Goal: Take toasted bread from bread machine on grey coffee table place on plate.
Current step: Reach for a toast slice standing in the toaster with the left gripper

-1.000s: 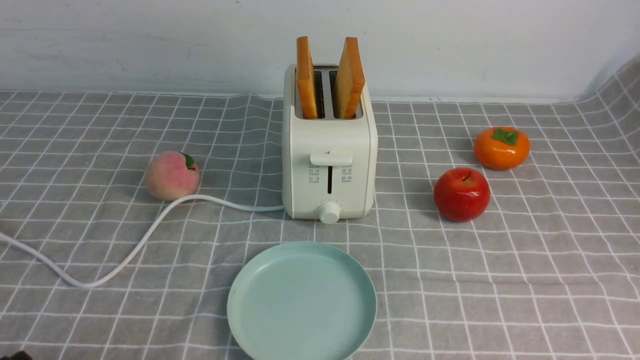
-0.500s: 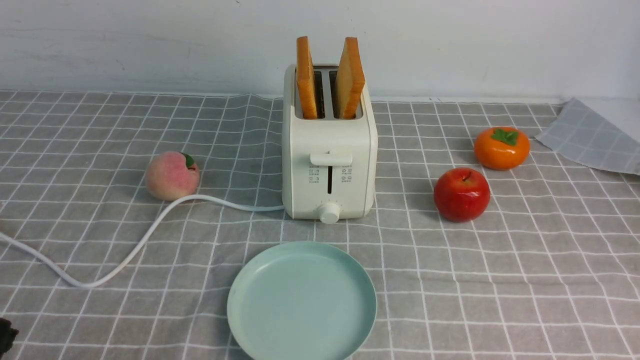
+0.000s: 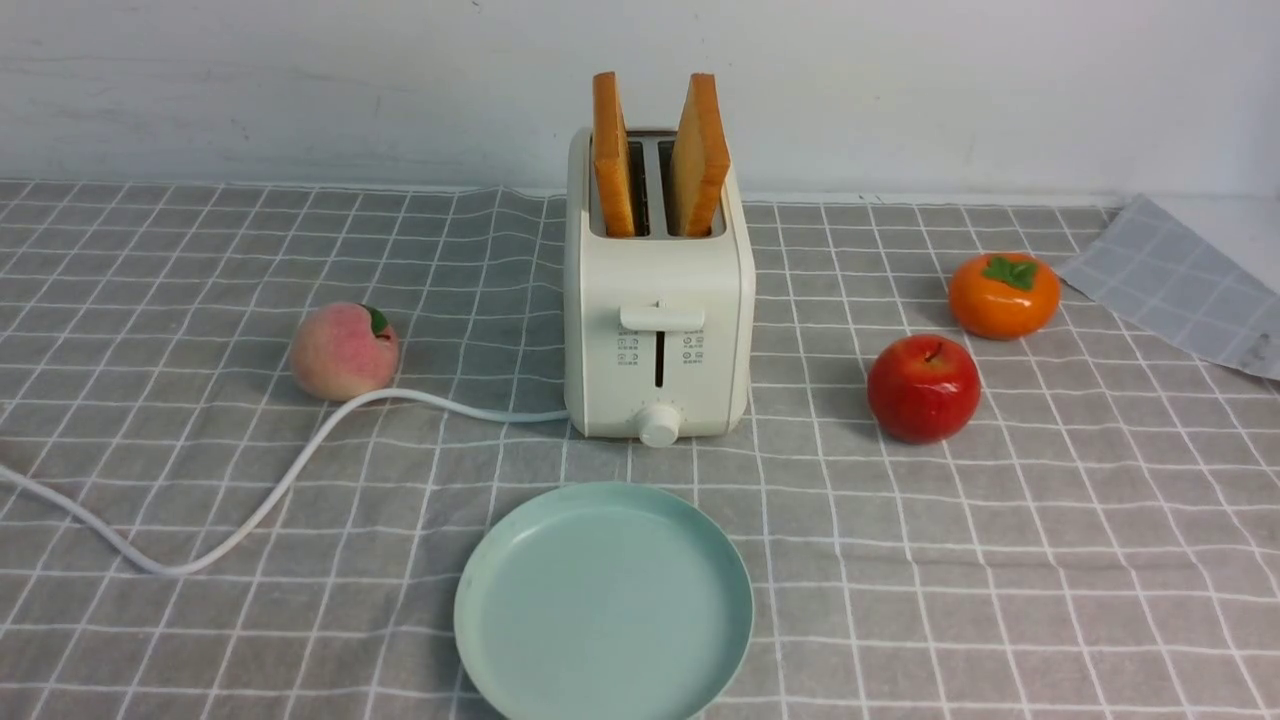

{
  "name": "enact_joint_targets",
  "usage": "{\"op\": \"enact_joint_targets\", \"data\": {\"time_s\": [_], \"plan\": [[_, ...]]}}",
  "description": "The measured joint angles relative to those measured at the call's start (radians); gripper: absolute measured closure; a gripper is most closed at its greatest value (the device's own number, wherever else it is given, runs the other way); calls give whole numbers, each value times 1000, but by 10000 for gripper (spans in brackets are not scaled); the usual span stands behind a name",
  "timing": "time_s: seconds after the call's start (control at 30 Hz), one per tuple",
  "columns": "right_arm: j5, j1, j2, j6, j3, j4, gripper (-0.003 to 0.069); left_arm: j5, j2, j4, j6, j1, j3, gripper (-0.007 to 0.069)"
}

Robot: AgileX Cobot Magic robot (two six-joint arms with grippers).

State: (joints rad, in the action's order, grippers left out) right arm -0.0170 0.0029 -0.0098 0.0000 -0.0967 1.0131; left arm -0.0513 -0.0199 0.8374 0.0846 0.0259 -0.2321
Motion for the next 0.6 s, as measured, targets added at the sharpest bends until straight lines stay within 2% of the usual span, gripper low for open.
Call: {"op": "enact_joint_targets", "data": {"time_s": [0.1,0.17,0.2,0.27,0.4,0.47,0.6], "plan": [[173,0,61,-12,-225,-50,530,-182,-167,-25,-104,0,-172,638],[315,0,154,-69,-410,-115,615,-347,-329,-32,-127,0,-298,638],[347,0,177,-82,-444,-121,624,-362,-345,-33,-128,0,-326,638],[547,0,319,-139,-617,-193,672,-557,-535,-47,-153,0,-478,638],[936,0,585,-173,-831,-261,676,-816,-832,-88,-213,0,-727,638],[1052,0,679,-175,-878,-274,671,-870,-960,-121,-220,5,-815,638],[1139,0,786,-185,-884,-300,653,-872,-1162,-221,-198,71,-949,638]]}}
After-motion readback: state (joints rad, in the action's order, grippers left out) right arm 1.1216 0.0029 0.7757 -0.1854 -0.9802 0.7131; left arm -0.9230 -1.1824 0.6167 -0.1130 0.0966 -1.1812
